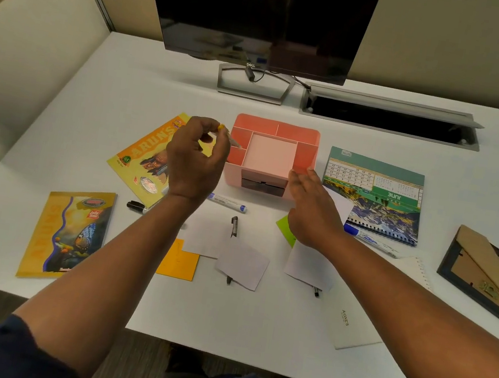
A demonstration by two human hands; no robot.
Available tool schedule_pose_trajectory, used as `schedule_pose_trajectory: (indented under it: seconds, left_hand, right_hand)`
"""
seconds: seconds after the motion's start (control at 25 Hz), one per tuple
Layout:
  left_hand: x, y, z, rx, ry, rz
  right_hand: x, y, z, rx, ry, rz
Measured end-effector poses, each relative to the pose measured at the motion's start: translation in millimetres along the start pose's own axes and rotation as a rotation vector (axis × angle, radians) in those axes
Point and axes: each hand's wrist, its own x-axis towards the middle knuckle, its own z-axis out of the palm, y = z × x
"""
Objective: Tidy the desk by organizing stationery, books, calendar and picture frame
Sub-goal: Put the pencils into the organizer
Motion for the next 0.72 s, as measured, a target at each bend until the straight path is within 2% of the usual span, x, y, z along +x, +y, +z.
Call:
schedule_pose_trajectory:
  seconds: [0.12,0.2,0.4,0.6,0.72]
  left_hand:
    - [-9.7,-12.5,8.5,0.029,-0.131,-0.136]
    - [-15.0,-17.5,12.2,0.049,-0.156,-0.200]
    - [-8.6,-7.4,10.9,0.023,-0.091,-0.197]
    - [1.9,-11.8,13.5,0.135,-0.198,-0.255]
    - [-2.8,-15.4,13.0,0.171,-0.205,-0.243]
  right_hand:
    - [0.1,0.7,-1.2,0.005,-0.007,0.004]
    - [-0.2,0.6,-1.7,0.008,-0.008,0.005]
    - [-0.9,-0.4,-1.5,0.003,-0.007,0.007]
    - [-1.3,-0.7,-2.6,0.003,-0.006,0.001]
    - [-1.2,-0.4,-3.4,0.002,-0.012,-0.002]
